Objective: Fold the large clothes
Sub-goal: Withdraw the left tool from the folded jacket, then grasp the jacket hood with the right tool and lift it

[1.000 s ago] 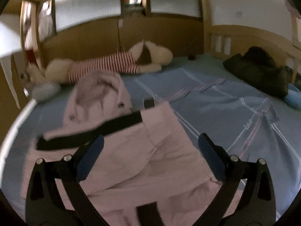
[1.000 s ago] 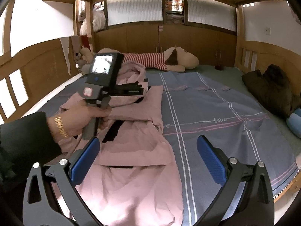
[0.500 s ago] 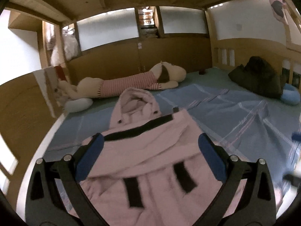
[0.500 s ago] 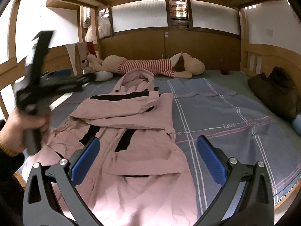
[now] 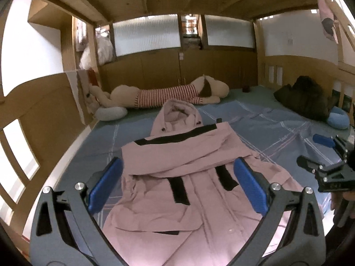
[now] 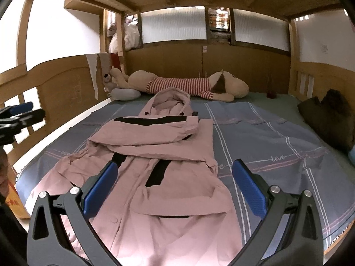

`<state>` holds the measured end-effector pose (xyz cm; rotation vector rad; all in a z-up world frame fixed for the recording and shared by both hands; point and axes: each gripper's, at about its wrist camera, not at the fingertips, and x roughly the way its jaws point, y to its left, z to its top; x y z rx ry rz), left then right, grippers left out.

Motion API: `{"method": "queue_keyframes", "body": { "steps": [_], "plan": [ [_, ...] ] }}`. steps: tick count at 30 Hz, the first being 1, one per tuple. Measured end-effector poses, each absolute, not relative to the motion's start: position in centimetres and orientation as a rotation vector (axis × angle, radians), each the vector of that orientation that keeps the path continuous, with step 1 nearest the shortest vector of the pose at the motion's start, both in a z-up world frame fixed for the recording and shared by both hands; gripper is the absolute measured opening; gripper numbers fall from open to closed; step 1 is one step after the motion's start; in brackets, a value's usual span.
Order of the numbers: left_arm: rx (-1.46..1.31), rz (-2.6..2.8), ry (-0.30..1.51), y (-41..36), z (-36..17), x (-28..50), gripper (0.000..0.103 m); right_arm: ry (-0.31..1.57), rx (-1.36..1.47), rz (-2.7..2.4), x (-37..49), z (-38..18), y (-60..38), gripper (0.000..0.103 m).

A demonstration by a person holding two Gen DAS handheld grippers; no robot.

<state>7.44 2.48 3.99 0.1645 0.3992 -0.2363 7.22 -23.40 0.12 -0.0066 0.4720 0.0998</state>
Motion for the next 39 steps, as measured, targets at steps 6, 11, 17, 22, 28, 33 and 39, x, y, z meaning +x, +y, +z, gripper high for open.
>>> {"method": "queue_keyframes", "body": {
  "steps": [6, 11, 17, 22, 28, 33, 39],
  "plan": [
    [0.162, -0.265, 0.453, 3.0, 2.5, 7.7, 0.101, 0.459, -0.031, 0.112, 7.7, -0.2, -22.0, 0.102],
    [0.142, -0.26, 0.459, 3.5, 2.2, 8.1, 0.101, 0.466, -0.012, 0.115, 8.0, 0.0, -20.8, 0.102],
    [0.13, -0.267, 0.467, 3.6, 2.2, 9.1, 0.101, 0.466, -0.017, 0.136, 8.6, 0.1, -19.4, 0.102],
    [0.121, -0.274, 0.482, 3.8, 2.1, 10.2, 0.101, 0.491, -0.025, 0.147, 9.1, -0.1, -19.1, 0.102],
    [0.104, -0.296, 0.506, 4.2, 1.9, 12.2, 0.101, 0.554, 0.006, 0.147, 10.5, -0.8, -19.4, 0.102],
    [0.109, -0.295, 0.503, 4.8, 1.8, 14.0, 0.101, 0.654, 0.05, 0.146, 13.8, -1.2, -20.0, 0.102],
    [0.014, -0.301, 0.542, 6.7, 2.1, 16.6, 0.101, 0.751, 0.065, 0.156, 23.5, 0.1, -20.9, 0.102]
  ]
}}
